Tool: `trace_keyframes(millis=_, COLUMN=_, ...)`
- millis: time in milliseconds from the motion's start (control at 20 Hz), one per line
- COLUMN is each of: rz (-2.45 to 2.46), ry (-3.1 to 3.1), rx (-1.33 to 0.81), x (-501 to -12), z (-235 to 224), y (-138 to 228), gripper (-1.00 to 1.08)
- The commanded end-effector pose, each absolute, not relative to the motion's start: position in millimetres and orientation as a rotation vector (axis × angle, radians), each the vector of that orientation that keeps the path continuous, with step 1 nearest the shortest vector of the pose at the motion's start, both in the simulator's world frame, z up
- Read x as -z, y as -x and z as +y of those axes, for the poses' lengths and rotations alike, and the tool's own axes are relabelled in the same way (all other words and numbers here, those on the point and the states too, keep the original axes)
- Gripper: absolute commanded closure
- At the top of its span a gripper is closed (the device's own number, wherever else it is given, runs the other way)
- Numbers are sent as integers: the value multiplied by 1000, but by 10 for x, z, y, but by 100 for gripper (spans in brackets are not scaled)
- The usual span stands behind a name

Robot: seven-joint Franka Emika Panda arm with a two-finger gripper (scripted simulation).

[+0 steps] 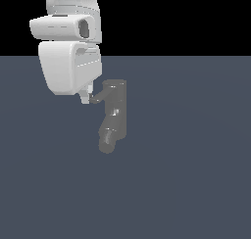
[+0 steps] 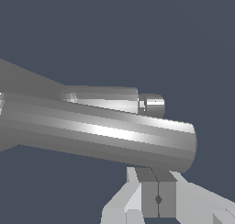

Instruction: Turn on the faucet by rotating a designated handle.

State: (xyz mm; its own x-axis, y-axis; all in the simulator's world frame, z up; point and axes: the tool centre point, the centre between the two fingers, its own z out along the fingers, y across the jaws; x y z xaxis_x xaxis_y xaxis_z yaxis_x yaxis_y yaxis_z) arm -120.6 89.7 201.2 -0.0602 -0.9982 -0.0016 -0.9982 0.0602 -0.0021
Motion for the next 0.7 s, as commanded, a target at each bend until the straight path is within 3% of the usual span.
trace_keyframes(millis=0, rz=2295, ry=2142, rx=1, x=-2013, z=746, y=1208, gripper=108)
trace_keyframes(millis=650, rz=2298, ry=2141, rx=0, x=-2012, z=47, y=1249, gripper=108)
